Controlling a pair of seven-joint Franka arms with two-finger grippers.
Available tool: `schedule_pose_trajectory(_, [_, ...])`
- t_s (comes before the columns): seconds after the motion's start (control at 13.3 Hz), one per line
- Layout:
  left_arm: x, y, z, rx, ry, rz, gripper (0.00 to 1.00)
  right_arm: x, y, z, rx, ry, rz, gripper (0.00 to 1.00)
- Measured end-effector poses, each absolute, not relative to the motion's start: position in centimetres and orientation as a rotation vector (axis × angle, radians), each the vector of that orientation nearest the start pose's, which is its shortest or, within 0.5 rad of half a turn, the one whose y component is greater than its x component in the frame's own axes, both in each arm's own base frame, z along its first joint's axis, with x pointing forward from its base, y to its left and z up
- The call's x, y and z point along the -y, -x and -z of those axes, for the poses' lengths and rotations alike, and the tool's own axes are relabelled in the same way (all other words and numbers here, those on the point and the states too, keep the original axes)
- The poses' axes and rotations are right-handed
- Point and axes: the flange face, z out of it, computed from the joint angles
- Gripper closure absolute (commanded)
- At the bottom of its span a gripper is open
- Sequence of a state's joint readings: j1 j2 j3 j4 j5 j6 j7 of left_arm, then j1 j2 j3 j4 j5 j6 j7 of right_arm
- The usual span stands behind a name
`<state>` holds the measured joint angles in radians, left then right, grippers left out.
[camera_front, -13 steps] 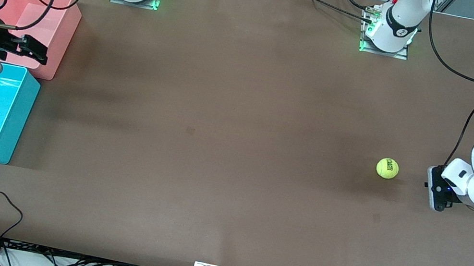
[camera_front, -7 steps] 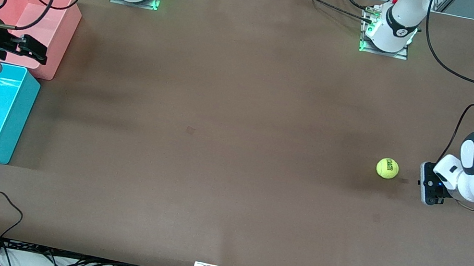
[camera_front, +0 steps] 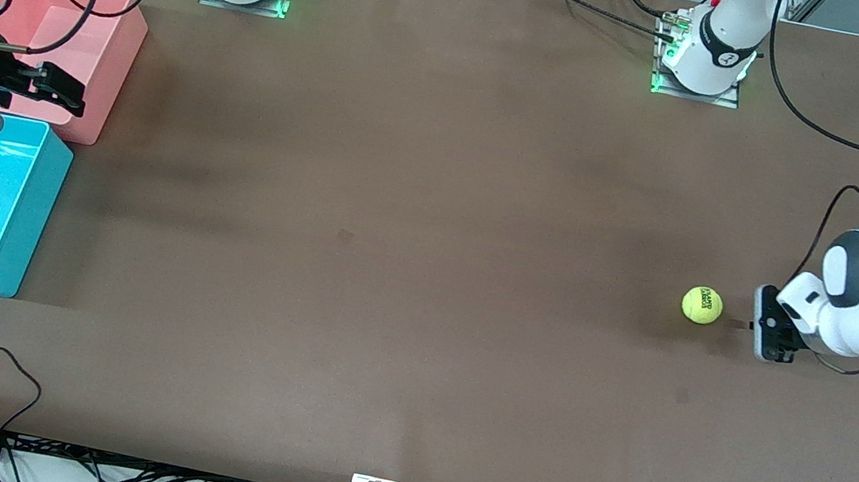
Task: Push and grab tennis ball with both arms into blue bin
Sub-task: 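Push the tennis ball with the left gripper toward the right arm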
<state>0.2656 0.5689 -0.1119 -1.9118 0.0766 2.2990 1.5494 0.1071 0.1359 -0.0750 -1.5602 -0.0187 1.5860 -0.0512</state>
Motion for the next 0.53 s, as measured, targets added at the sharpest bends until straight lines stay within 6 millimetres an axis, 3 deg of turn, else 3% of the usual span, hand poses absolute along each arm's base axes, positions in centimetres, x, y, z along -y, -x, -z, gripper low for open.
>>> schedule_pose_trajectory(0.15, [-3.2, -59.4, -17.9, -2.132, 2.532, -0.163, 1.0, -1.9, -59.1, -55.3, 0.132, 3.162, -0.175, 0.0])
schedule_pose_trajectory(0.38, [9.2, -59.3, -20.4, -2.079, 2.601, -0.098, 1.0, -1.8, -59.1, -55.3, 0.131, 3.162, -0.175, 0.0])
schedule_pose_trajectory(0.45, [11.3, -59.4, -21.4, -2.07, 2.597, -0.086, 1.0, -1.8, -59.1, -55.3, 0.13, 3.162, -0.175, 0.0])
schedule_pose_trajectory(0.53, [11.9, -59.5, -22.1, -2.061, 2.597, -0.091, 1.0, -1.8, -59.1, -55.3, 0.13, 3.162, -0.175, 0.0])
